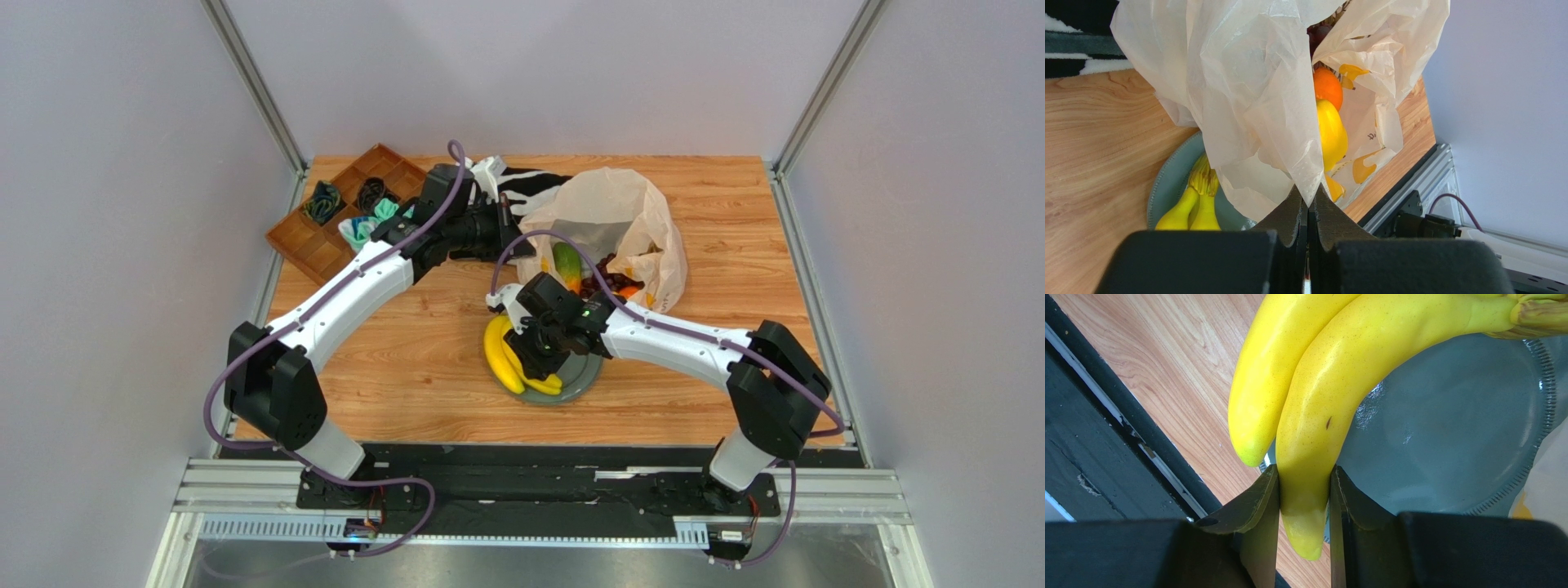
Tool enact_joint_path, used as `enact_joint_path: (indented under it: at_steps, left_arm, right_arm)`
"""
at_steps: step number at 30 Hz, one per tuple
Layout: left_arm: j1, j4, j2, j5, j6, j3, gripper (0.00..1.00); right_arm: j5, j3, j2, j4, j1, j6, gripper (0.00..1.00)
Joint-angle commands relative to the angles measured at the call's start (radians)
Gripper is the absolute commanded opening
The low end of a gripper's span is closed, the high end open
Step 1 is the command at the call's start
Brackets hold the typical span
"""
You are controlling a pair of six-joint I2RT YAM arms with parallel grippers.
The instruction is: Place the fruits into the plastic bag
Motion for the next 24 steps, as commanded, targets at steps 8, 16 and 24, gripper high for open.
enact_joint_path:
  at_steps: [8,16,24]
  left_arm:
    - [-0.003,0.024,-0.047,0.009,0.002,0.007,0.0]
    - [0.0,-0.006,-0.021,0.017,0.025,0.073,0.0]
    - [0.041,-0.015,-0.025,0.021,0.04,0.073,0.0]
  right_arm:
    - [-0.196,0.208,-0.145,-0.254,0.006,-0.009,0.0]
    - [-0.421,0.369,-0.155,-0.555,0.004,-0.035,0.0]
    - [-0.524,0.479,-0.302,-0.672,-0.037,0.075,0.0]
